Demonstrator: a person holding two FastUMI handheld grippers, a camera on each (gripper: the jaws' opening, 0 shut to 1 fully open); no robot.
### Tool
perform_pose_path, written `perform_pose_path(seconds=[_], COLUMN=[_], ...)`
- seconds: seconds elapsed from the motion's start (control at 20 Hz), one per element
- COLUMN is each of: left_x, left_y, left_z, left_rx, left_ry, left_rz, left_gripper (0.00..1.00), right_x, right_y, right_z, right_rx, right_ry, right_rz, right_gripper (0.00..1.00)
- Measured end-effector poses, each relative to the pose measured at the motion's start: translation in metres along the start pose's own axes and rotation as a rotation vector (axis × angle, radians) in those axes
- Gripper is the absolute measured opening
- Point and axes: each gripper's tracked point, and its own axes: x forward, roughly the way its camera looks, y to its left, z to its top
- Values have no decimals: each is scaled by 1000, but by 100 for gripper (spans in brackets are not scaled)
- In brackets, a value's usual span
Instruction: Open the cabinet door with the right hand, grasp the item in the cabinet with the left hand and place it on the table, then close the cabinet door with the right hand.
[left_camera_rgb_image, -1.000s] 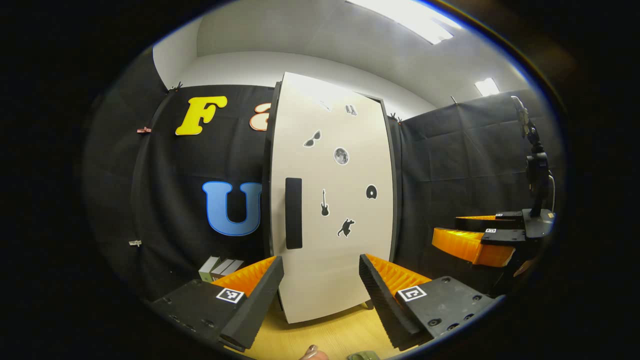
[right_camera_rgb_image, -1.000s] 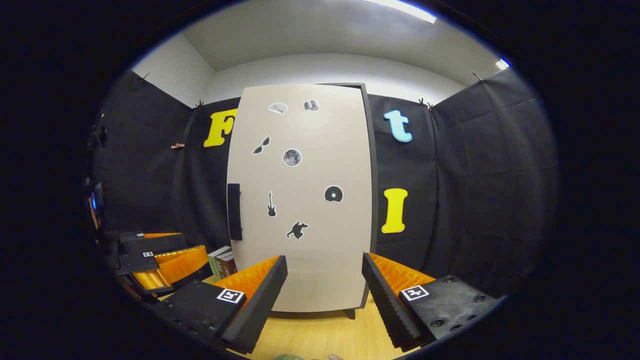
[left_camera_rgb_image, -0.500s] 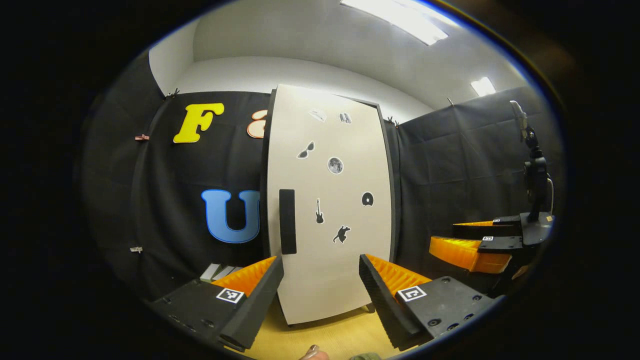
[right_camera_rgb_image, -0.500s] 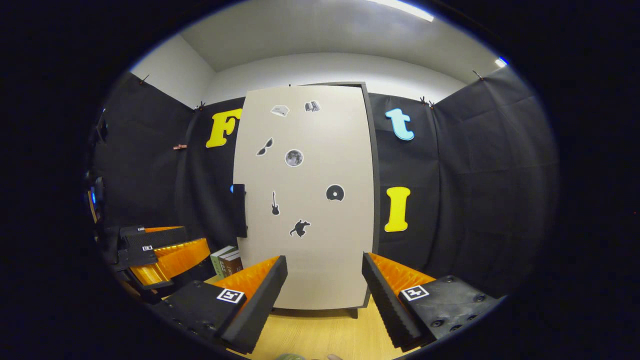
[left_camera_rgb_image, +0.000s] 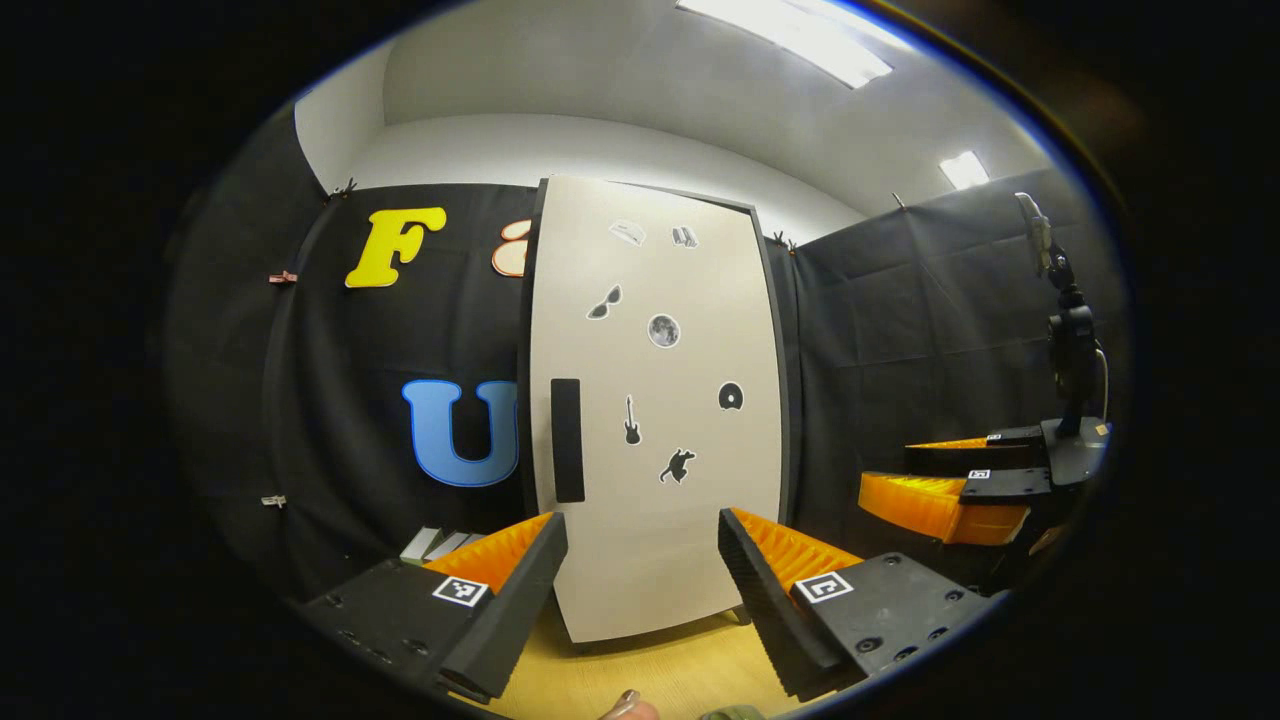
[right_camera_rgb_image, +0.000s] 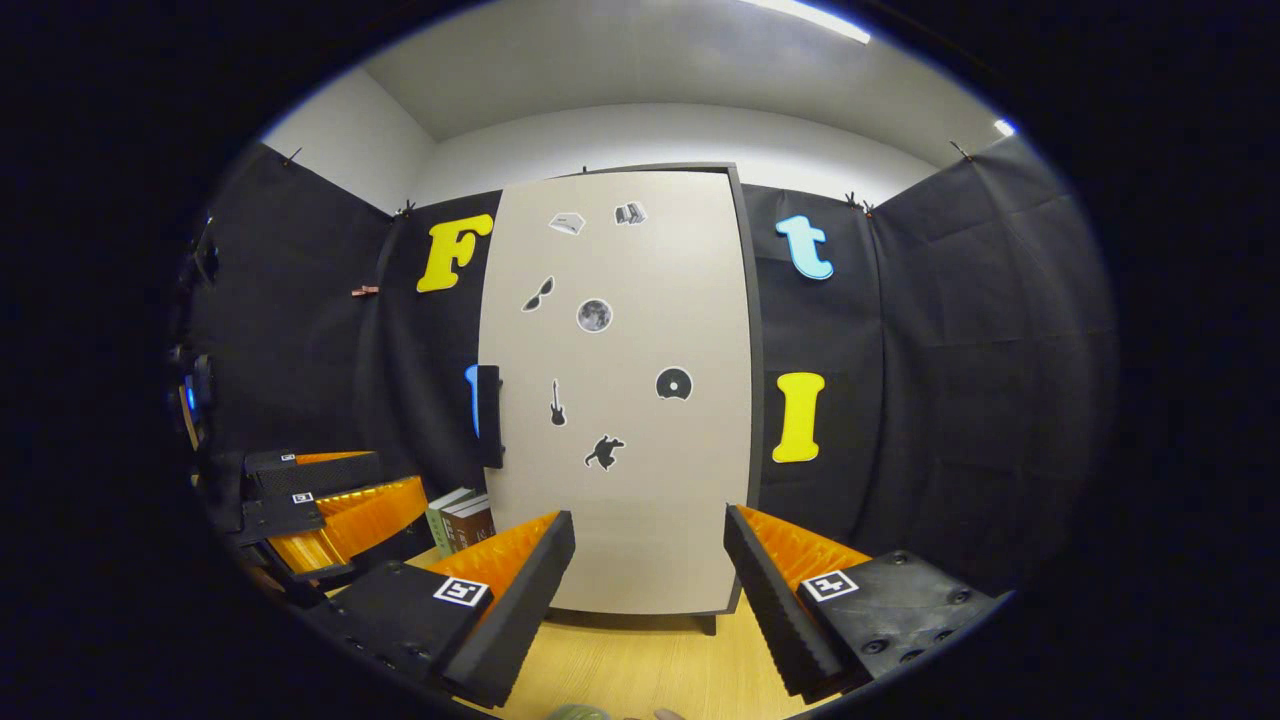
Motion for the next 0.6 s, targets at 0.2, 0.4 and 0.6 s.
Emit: perform_pose_path(seconds=[0.2, 0.4, 0.6], left_x=[0, 0, 1], left_y=[0, 1, 2], left_z=[1, 1, 1], left_rx=[3, -3, -7], left_ry=[-7, -10, -4], left_rz=[9, 11, 14], left_gripper=[95, 96, 95], right_x=[0, -1, 1], right_y=[-1, -1, 0], right_z=[0, -1, 0], right_rx=[-13, -4, -10], right_ry=[-3, 0, -6], right_rz=[-1, -1, 1], right_gripper=[97, 97, 97])
